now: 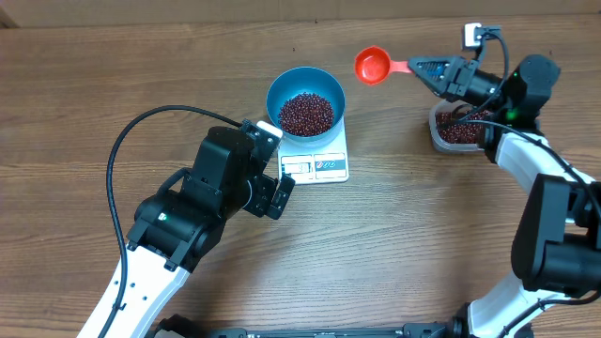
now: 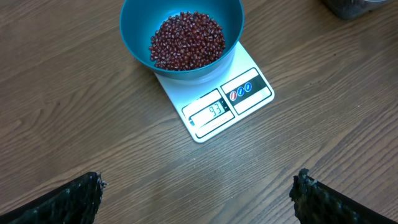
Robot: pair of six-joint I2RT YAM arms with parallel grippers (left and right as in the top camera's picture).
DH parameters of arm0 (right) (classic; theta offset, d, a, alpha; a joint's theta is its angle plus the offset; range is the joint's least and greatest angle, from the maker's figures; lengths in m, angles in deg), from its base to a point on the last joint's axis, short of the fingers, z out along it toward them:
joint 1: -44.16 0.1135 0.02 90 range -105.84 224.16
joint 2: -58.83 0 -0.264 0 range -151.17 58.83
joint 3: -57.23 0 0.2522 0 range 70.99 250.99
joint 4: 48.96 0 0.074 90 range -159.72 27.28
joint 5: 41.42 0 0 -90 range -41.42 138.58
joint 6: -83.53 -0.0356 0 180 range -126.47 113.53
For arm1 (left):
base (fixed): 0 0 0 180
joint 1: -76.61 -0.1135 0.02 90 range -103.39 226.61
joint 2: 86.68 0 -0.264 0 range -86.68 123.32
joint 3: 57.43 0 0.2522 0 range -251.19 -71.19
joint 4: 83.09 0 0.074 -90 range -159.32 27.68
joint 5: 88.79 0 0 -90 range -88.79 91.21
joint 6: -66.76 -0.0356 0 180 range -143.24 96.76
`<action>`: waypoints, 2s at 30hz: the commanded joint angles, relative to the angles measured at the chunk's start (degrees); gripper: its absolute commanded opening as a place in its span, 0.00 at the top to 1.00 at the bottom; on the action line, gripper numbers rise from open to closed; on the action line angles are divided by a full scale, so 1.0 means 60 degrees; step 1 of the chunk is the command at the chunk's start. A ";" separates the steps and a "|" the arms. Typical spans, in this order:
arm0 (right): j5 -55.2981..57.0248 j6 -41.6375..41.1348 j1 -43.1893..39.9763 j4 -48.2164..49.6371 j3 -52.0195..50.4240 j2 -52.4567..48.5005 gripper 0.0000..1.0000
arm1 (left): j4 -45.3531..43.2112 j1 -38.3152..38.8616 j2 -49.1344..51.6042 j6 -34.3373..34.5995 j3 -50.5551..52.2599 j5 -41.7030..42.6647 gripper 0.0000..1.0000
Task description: Scoop item into bowl and weigh 150g on scale
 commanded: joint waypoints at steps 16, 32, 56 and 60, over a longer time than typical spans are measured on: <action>0.1916 0.0670 -0.0729 -0.3716 0.0047 0.1206 0.96 | -0.0029 -0.0058 -0.0091 -0.0146 -0.0127 0.0142 0.00; 0.6506 0.4360 -0.0754 -0.9963 0.0135 0.4401 0.96 | -0.0029 -0.0058 -0.0091 -0.0149 -0.0127 0.0142 0.00; 1.1970 1.0422 -0.0390 -1.4888 0.1851 0.4539 0.96 | -0.0029 -0.0058 -0.0091 -0.0146 -0.0127 0.0142 0.00; 1.2054 1.0484 -0.0277 -1.4928 0.1734 0.4058 0.96 | -0.0029 -0.0058 -0.0091 -0.0146 -0.0127 0.0142 0.00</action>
